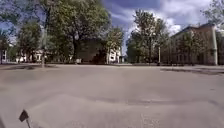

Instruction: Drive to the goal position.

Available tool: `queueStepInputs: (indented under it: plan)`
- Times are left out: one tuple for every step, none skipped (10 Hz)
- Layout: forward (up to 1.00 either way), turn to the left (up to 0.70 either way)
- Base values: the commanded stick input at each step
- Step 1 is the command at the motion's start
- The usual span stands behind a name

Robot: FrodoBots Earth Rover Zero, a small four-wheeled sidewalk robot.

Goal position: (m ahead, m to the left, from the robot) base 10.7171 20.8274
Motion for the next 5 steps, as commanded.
queueStepInputs:
  plan:
    - [0.70,0.06]
    - [0.70,0.06]
    - [0.70,0.06]
    - [0.70,0.06]
    - [0.70,0.06]
